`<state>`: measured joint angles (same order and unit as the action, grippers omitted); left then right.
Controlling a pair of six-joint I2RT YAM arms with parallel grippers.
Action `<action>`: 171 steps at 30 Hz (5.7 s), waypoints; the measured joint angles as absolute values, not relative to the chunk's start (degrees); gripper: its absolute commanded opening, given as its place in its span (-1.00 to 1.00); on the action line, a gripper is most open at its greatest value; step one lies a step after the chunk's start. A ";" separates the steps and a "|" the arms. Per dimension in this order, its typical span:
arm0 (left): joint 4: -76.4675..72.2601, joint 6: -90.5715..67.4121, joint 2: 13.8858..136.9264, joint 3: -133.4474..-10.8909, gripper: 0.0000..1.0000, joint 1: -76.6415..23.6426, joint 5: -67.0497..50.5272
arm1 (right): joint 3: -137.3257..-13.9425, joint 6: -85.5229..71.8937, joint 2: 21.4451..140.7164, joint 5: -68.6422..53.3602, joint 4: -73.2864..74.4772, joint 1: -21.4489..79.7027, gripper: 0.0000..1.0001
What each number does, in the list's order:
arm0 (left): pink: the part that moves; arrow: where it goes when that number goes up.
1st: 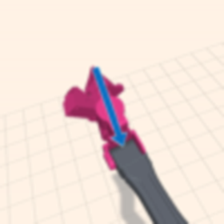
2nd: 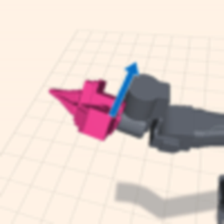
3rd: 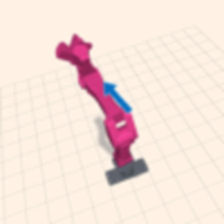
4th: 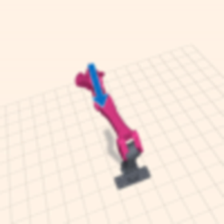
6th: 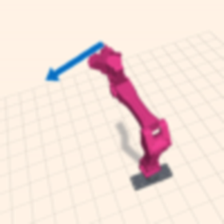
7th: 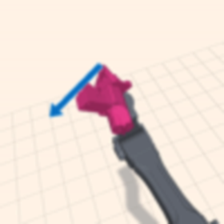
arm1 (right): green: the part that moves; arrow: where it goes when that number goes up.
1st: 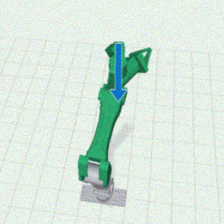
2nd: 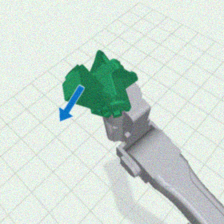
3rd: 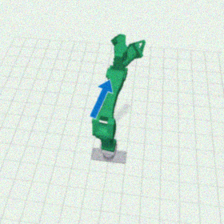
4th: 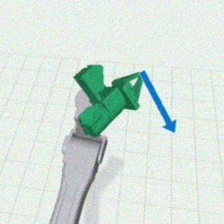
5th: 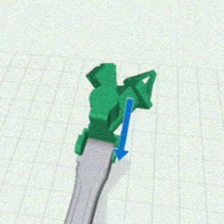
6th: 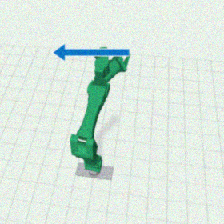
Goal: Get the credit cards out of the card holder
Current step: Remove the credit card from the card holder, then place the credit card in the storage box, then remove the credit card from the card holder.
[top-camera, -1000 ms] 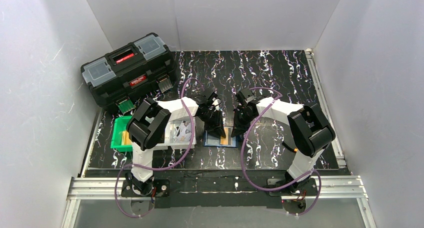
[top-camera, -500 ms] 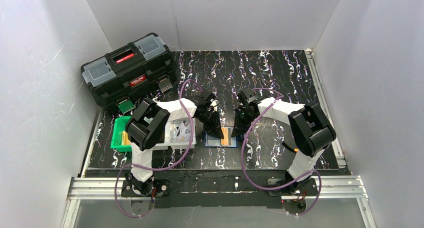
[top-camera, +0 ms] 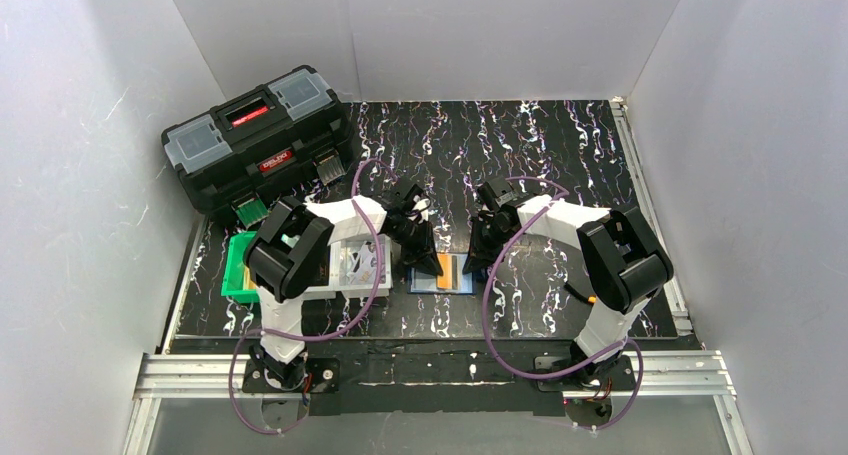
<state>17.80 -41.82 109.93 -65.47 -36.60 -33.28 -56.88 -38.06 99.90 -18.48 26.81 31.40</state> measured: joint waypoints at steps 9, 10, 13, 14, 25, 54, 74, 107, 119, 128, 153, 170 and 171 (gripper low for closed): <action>21.98 -39.07 106.41 -65.41 -1.00 -35.33 -31.44 | -56.82 -38.39 99.90 -18.74 26.74 31.20 -0.92; 22.63 -38.65 106.04 -65.43 -1.00 -35.24 -31.03 | -56.80 -38.39 99.90 -18.79 26.72 31.20 -0.92; 24.49 -37.58 105.38 -65.80 -1.00 -35.09 -30.22 | -56.77 -38.39 99.90 -18.83 26.70 31.18 -0.92; 25.17 -37.23 105.19 -66.00 -1.00 -35.05 -29.80 | -56.77 -38.39 99.90 -18.83 26.70 31.18 -0.92; 33.98 -33.12 98.54 -69.41 -1.00 -34.98 -24.47 | -57.10 -38.33 99.81 -18.55 27.16 31.18 -0.86; 70.13 -27.53 85.89 -82.91 -1.00 -29.98 27.94 | -70.39 -35.27 83.24 -14.96 36.88 30.85 0.97; 71.29 -26.89 104.73 -82.70 -1.00 -12.71 50.06 | -63.72 -34.02 82.32 -17.37 38.02 30.85 1.00; 68.47 -23.24 103.61 -73.67 0.52 -6.20 47.24 | -63.57 -34.00 82.59 -18.63 38.00 30.85 1.00; 66.59 -21.45 95.09 -75.55 0.59 -6.22 35.86 | -63.57 -34.06 84.88 -17.93 38.04 31.27 0.99; 63.48 -20.25 90.04 -75.68 0.60 -6.17 23.62 | -66.85 -34.61 89.32 -13.28 39.51 34.52 0.99; 46.65 -36.34 83.07 -73.52 0.56 -19.35 -10.70 | -80.44 -41.80 108.07 0.27 43.46 49.80 0.52; 46.72 -37.15 81.89 -73.47 0.52 -18.37 -10.13 | -90.32 -38.63 118.63 3.31 51.11 51.40 0.18; 46.72 -37.15 81.89 -73.47 0.52 -18.37 -10.13 | -90.67 -38.26 118.78 3.79 51.46 51.42 0.11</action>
